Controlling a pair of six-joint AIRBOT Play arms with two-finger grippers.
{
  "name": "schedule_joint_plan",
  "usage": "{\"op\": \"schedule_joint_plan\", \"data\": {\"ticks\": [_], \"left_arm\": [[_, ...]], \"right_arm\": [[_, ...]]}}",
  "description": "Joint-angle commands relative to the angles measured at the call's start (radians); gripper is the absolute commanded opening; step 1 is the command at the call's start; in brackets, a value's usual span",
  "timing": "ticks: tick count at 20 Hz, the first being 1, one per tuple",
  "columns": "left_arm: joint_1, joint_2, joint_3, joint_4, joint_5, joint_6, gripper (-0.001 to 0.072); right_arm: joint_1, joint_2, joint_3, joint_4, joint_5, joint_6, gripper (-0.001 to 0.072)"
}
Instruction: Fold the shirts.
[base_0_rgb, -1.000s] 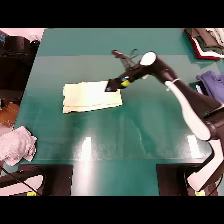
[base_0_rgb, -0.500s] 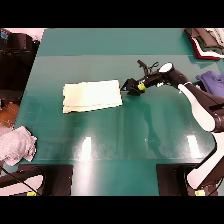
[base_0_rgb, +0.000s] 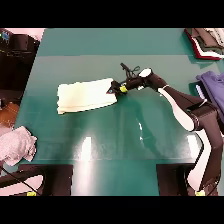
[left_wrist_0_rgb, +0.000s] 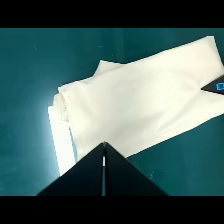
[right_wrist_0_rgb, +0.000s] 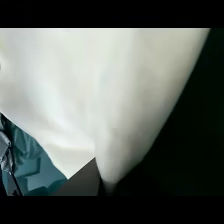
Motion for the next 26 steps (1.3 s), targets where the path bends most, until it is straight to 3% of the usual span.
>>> {"op": "schedule_joint_plan", "data": {"ticks": [1,7,11,16,22,26], "left_arm": [[0.0,0.0,0.0,-0.019,-0.017,0.001,0.0027],[-0.001,0.0,0.0,-0.034,-0.033,0.0,0.0027],[-0.003,0.0,0.0,-0.126,0.014,0.0,0.0027],[-0.003,0.0,0.0,-0.231,0.047,0.0,0.0027],[-0.003,0.0,0.0,-0.238,-0.009,-0.008,0.0027],[-0.003,0.0,0.0,-0.238,-0.01,-0.011,0.0027]], "right_arm": [[0.013,0.003,0.082,-0.012,0.01,-0.044,0.0014],[-0.286,0.23,0.089,-0.335,0.164,0.008,0.0012],[-0.56,0.369,0.089,-0.467,0.168,0.026,0.0012],[-0.812,0.395,0.09,-0.465,0.068,0.015,0.0012],[-0.957,0.395,0.092,-0.448,-0.124,-0.012,0.0012],[-1.019,0.394,0.134,-0.288,-0.145,-0.164,0.0012]]}}
